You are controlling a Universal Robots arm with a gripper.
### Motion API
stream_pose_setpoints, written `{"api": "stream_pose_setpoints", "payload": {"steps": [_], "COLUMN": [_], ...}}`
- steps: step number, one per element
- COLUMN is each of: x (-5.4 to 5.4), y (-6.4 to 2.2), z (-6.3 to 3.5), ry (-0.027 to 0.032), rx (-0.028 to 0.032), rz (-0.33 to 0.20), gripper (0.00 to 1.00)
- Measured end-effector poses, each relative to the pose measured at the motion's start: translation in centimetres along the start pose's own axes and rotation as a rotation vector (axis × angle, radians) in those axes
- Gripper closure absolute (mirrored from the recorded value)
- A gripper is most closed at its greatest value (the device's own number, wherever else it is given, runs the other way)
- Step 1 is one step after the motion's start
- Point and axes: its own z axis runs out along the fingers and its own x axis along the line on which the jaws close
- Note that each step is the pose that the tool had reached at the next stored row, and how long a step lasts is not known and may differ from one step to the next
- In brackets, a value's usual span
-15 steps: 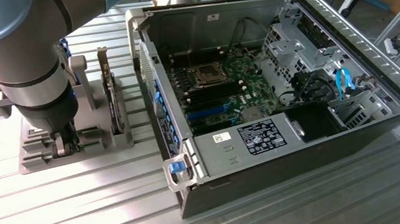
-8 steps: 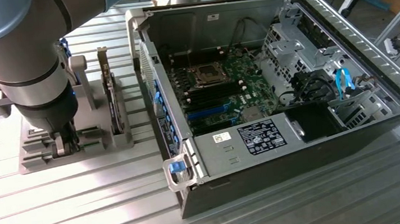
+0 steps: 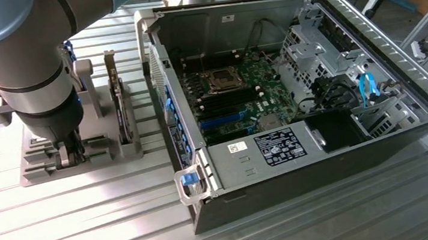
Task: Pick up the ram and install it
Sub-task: 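Pick up the ram and move it above insertion slot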
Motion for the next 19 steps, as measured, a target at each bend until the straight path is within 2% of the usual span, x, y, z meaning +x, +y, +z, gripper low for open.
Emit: {"api": "stream_pose_setpoints", "payload": {"steps": [3,5,19], "x": [0.0,0.0,0.0], "y": [0.0,0.0,0.0], "z": [0.0,0.0,-0.05], "ry": [0.0,0.0001,0.0], "rx": [0.0,-0.0001,0.0001], "rz": [0.0,0.0,0.0], "gripper": [0.78,0.88,0.88]}}
